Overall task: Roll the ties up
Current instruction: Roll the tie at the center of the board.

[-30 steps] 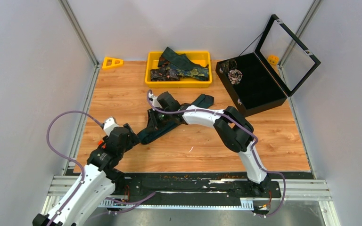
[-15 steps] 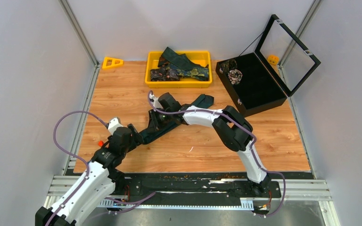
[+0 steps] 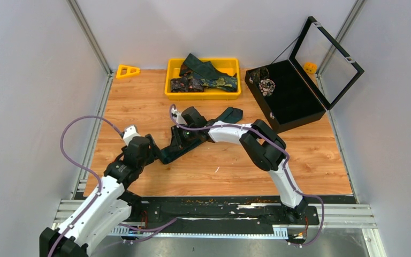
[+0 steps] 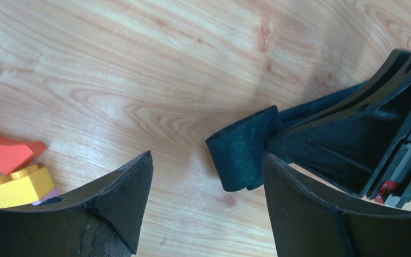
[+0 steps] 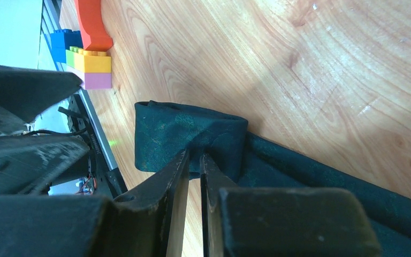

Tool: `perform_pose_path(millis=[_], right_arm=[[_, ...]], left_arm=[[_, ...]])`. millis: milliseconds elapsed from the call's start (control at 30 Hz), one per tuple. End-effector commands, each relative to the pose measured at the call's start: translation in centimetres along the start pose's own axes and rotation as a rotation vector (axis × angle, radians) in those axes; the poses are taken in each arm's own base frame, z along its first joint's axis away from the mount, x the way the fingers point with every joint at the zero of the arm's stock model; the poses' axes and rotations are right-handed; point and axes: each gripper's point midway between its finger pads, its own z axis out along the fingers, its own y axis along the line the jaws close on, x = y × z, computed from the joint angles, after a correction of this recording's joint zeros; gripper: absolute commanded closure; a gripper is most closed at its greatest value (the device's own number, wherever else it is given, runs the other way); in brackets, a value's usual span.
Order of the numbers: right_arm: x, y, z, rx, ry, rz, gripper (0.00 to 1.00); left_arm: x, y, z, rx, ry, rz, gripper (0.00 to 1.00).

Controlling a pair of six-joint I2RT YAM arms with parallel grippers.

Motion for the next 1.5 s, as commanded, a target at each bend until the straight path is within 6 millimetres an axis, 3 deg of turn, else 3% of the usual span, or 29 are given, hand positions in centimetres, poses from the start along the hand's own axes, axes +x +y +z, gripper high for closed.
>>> perform_pose_path(millis=[0,233,400,600,900,1167,1467], right_arm=[[-1.8,2.0,-1.4,-0.031,-0.047,-0.049,0.85],[-2.9,5.1,-3.3,-0.052,-0.075,-0.103,0.82],[-1.7,6.2,-4.1,-0.027,-0.065,-0.133,0.81],[1.2,4.6,-4.6,0.096,-0.068,-0.152,0.82],[5.6,1.9,-1.9,0.178,0.021,-0.154,0.87],[5.7,1.1,0.6,0.195,0.034,-0.157,0.89],[5.1,0.3,1.5,0.222,0.024,-0.155,0.9]], left_arm=[[-3.3,0.6,-0.4,-0.076,-0.042,0.056,0.2],[-3.0,0.9,2.0,-0.11,0.078,0.101,0.32],[-2.4,1.4,3.9,-0.147,0.141,0.147,0.41],[-1.5,2.0,5.7,-0.175,0.201,0.186,0.44],[0.3,1.6,7.2,-0.137,0.292,0.227,0.49],[1.2,1.8,7.6,-0.132,0.326,0.242,0.5],[-1.4,3.0,7.9,-0.223,0.241,0.234,0.44]])
